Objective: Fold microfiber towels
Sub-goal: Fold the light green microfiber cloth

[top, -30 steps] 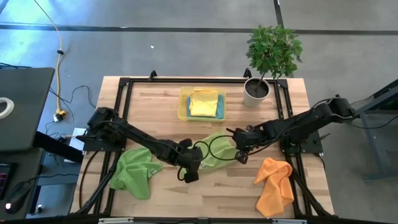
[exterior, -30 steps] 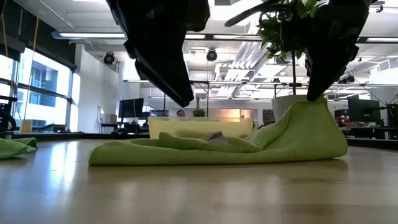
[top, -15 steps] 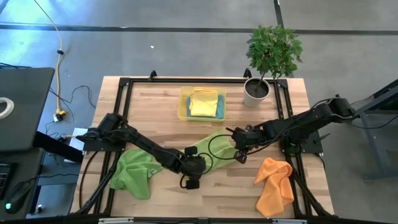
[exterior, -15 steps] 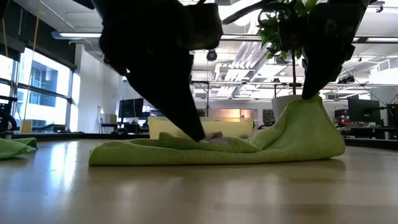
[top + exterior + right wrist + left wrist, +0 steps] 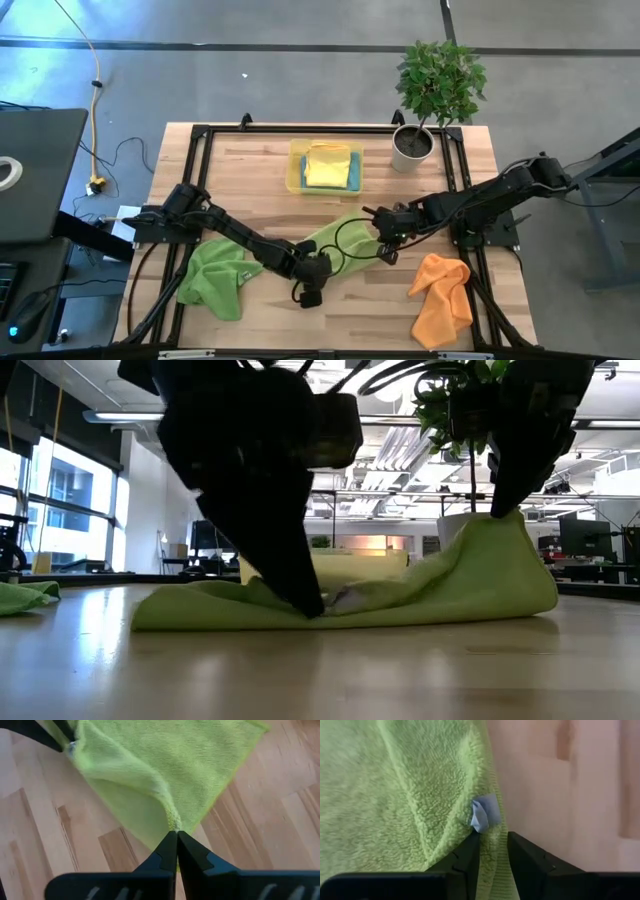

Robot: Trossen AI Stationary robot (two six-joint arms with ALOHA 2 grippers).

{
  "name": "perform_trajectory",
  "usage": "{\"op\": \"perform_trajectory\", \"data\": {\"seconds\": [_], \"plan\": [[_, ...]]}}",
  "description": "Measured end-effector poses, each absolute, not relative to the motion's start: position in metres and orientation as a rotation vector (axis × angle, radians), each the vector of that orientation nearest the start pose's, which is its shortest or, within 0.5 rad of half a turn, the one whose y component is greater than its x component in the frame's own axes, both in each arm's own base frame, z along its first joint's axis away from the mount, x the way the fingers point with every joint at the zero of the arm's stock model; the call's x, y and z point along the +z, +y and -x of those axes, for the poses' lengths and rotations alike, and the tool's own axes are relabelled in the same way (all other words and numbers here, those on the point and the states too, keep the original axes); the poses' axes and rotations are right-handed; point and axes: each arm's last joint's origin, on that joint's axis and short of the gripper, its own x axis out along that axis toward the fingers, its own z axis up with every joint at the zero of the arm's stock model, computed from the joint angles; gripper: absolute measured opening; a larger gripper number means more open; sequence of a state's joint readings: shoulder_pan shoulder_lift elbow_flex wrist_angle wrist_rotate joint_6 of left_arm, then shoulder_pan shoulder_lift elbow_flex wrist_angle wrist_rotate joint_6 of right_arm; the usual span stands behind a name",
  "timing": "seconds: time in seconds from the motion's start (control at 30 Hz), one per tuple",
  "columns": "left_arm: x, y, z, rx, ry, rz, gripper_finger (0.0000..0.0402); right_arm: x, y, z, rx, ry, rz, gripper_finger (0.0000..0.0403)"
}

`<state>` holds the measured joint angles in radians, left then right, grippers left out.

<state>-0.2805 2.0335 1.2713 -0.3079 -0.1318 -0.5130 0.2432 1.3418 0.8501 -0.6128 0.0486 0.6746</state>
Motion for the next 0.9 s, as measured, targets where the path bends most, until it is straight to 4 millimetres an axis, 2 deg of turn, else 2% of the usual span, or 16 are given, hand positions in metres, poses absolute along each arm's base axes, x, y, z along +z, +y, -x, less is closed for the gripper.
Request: {"op": "perform_trajectory", "data": {"seconds": [0.13,0.37,0.77,0.9], "plan": [[0.129,-0.103,-0.389,0.102,1.082,0.334,0.0097,0.212,0.058,-0.241,-0.197,1.095,-0.444,0.0],[0.13,-0.096,-0.39,0.118,1.085,0.349,0.0115,0.212,0.059,-0.242,-0.191,1.094,-0.45,0.0],[0.13,-0.081,-0.395,0.083,1.107,0.472,0.0115,0.212,0.06,-0.241,-0.163,1.109,-0.465,0.0],[0.13,-0.076,-0.395,0.099,1.109,0.465,0.0101,0.212,0.06,-0.241,-0.163,1.109,-0.464,0.0]]}}
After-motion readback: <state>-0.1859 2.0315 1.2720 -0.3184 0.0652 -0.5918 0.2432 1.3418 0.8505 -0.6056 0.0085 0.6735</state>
